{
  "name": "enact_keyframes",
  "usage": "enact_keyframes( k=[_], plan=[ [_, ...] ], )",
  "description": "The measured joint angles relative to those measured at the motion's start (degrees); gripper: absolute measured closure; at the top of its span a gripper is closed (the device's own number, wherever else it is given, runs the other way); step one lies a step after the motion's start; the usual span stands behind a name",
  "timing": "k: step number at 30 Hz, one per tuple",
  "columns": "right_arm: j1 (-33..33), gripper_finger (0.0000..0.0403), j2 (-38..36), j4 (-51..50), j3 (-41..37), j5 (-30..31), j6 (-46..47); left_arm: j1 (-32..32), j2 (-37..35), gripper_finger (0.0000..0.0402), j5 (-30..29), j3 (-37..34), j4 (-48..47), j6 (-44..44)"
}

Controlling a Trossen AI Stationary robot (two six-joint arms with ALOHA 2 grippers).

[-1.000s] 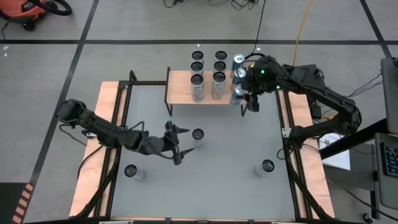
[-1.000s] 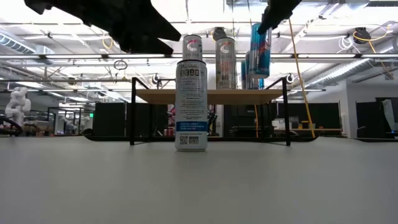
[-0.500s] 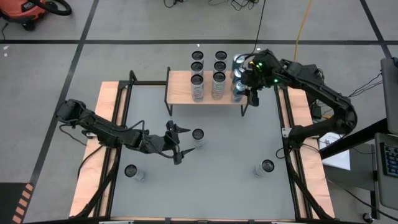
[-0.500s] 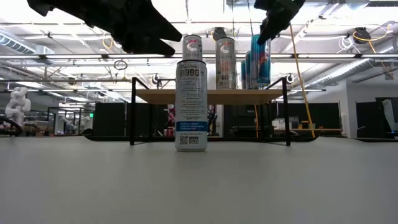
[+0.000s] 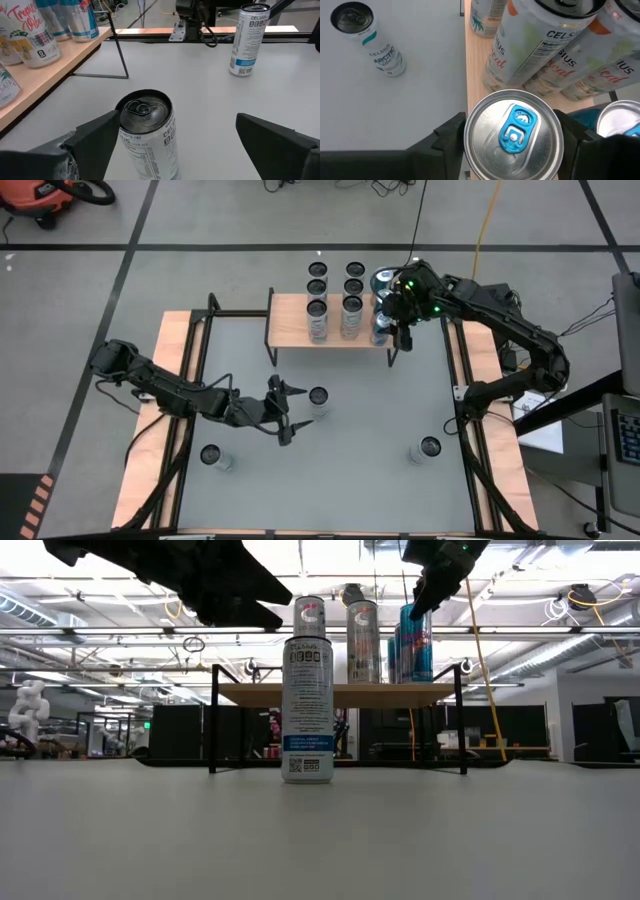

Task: Place canned beverage on shelf
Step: Put the blue soda can on the shelf aligned with the other blue soda cans

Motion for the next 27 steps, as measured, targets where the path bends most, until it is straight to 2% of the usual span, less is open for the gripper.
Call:
enact_keyframes(
  k=[18, 27],
  plan=[
    [0.0, 0.0214, 0.0, -0.2, 0.0, 0.3, 1.2, 0.0, 0.0, 0.0006, 0.1, 0.0, -0.2, -1.1],
    [-1.6, 0.0171, 0.1, -0.3, -0.1, 0.4, 1.9, 0.0, 0.0, 0.0006, 0.2, 0.0, -0.2, -1.1]
  ],
)
